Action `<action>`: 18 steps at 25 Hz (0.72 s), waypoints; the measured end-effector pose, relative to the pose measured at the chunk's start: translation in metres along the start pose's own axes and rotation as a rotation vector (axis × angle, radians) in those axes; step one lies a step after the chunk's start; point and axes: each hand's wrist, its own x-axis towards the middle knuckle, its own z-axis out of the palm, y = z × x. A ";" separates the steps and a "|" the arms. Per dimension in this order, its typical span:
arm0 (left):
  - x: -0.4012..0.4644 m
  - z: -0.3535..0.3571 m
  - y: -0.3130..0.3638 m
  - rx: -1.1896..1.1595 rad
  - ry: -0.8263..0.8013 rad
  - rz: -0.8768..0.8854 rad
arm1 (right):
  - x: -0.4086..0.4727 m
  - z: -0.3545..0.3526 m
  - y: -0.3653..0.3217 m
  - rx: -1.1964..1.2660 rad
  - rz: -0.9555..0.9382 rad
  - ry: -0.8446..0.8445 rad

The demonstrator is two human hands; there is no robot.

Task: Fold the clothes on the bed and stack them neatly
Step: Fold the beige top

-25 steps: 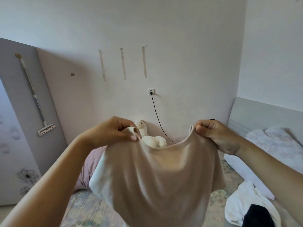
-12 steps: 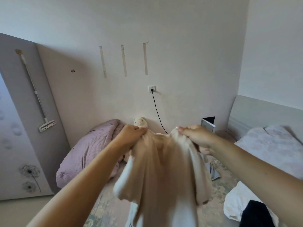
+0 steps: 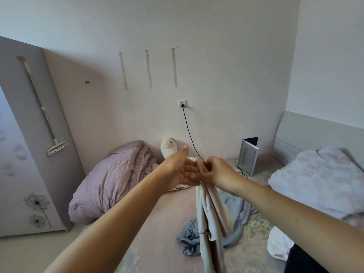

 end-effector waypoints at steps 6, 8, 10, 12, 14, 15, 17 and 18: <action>0.009 -0.032 -0.004 0.482 -0.089 0.249 | 0.008 -0.017 0.016 0.013 -0.044 0.067; 0.013 -0.035 -0.010 0.684 -0.044 0.422 | 0.010 -0.021 0.019 0.006 -0.033 -0.009; 0.017 -0.029 -0.017 0.760 -0.077 0.514 | 0.010 -0.021 0.019 -0.006 -0.058 -0.066; 0.025 -0.022 -0.023 0.732 -0.136 0.538 | 0.010 -0.021 0.019 0.016 -0.078 -0.030; 0.029 -0.020 -0.025 0.684 -0.157 0.513 | 0.007 -0.024 0.018 0.046 -0.060 0.051; 0.030 -0.021 -0.025 0.671 -0.150 0.510 | 0.006 -0.026 0.018 0.074 -0.053 0.070; 0.028 -0.023 -0.023 0.641 -0.133 0.553 | 0.002 -0.029 0.021 0.148 -0.070 0.044; 0.027 -0.024 -0.021 0.639 -0.129 0.594 | -0.001 -0.030 0.024 0.153 -0.078 0.023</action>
